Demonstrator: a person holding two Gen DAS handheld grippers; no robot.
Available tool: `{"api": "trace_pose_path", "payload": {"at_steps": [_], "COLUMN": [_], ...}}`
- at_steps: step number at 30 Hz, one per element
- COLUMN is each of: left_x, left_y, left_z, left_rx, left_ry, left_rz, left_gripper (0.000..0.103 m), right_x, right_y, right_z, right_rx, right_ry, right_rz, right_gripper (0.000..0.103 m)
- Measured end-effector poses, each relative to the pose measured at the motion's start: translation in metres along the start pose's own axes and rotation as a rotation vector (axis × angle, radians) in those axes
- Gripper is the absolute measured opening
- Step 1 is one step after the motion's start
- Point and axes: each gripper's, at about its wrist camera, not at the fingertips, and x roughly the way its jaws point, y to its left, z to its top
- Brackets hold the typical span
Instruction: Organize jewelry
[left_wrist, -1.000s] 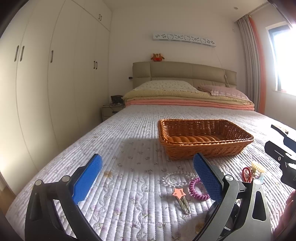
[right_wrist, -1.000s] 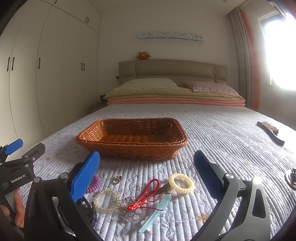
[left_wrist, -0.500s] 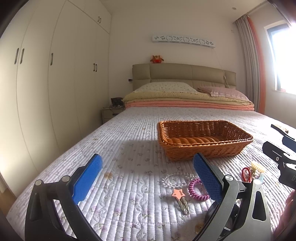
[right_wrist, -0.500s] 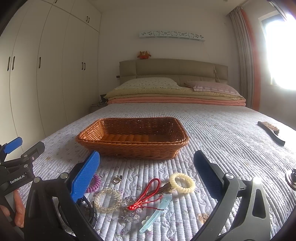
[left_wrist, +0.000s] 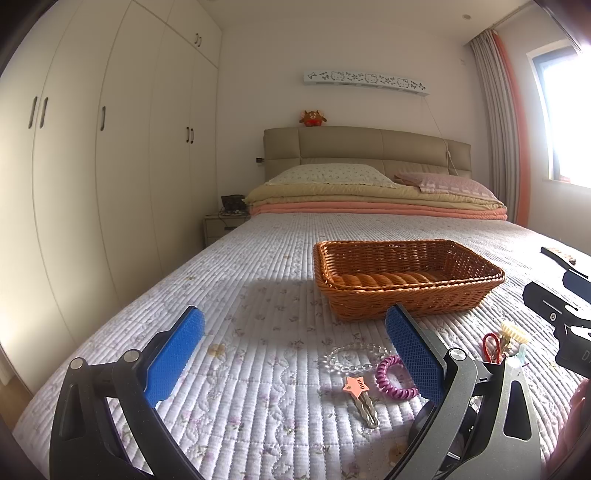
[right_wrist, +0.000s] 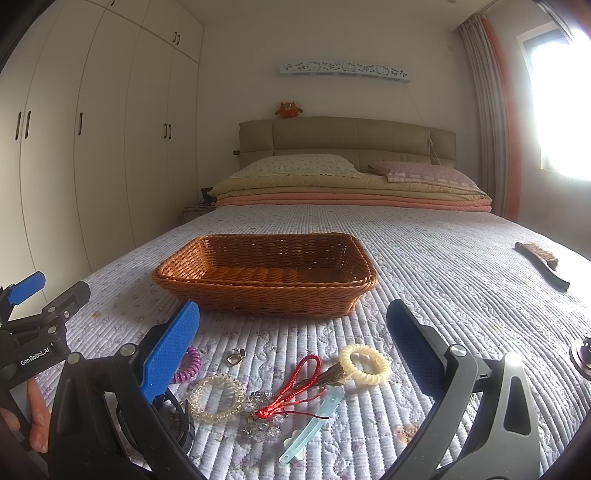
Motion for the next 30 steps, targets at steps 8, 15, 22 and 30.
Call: {"api": "trace_pose_path", "payload": {"at_steps": [8,15,22,30], "left_x": [0.0001,0.0000,0.0000,0.0003], "left_y": [-0.0004,-0.0005,-0.0006,0.0003], "left_z": [0.0001,0.0001,0.0000,0.0002], "left_rx": [0.000,0.000,0.000,-0.007], "left_ry": [-0.001,-0.001,-0.001,-0.001], "left_rz": [0.000,0.000,0.000,-0.007], "left_gripper": [0.096,0.096,0.096,0.096], "right_x": [0.0000,0.0000,0.0000,0.0002], "right_y": [0.0003,0.0002,0.0006,0.0007], "right_z": [0.0003,0.0003,0.0002,0.0002], "right_rx": [0.000,-0.001,-0.001,-0.002], "right_ry": [0.000,0.001,0.001,0.001], "right_rz": [0.000,0.000,0.000,-0.007], "right_gripper": [0.097,0.097,0.097,0.097]}}
